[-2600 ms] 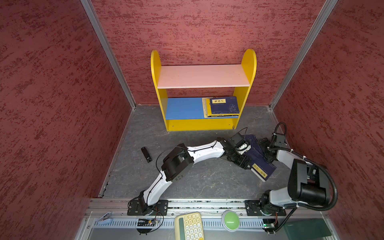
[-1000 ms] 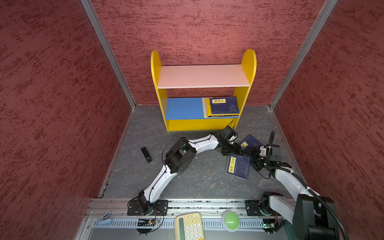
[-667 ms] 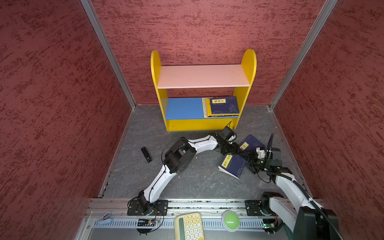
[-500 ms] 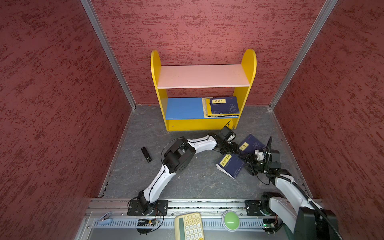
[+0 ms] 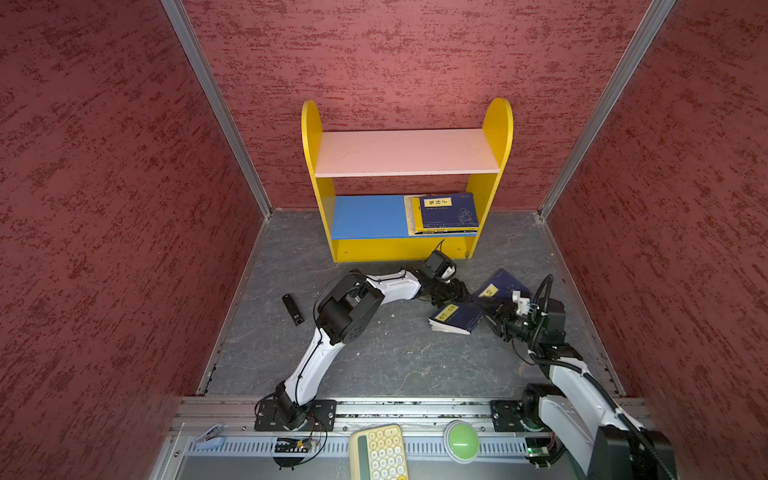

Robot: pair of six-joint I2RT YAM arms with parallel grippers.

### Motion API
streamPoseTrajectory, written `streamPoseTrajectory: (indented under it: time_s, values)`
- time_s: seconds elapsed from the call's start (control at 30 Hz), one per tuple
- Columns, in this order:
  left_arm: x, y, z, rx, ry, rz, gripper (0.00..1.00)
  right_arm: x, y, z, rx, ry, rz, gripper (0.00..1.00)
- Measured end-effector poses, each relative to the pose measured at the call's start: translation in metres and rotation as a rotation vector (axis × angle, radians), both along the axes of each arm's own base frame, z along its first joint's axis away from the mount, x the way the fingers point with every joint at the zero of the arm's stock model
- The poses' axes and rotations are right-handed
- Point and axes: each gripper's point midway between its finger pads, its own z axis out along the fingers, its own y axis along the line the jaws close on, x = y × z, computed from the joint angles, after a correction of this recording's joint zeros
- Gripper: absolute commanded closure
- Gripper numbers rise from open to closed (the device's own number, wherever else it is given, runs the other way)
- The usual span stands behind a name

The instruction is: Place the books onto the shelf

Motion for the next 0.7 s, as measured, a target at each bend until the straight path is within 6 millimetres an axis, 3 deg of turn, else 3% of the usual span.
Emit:
streamPoseTrajectory:
  time_s: [0.43,0.57,0.7]
  values:
    - [0.011,-0.005,0.032,-0.111,-0.004,0.001,0.35,0.012,0.0,-0.008,0.001,0.055,0.011,0.9]
    - [0.014,0.003,0.043,-0.126,-0.03,0.024,0.29,0.021,-0.001,0.007,-0.023,0.029,0.021,0.91]
    - [0.012,0.022,0.066,-0.149,-0.063,0.064,0.25,0.035,-0.003,0.037,-0.065,-0.03,0.031,0.93]
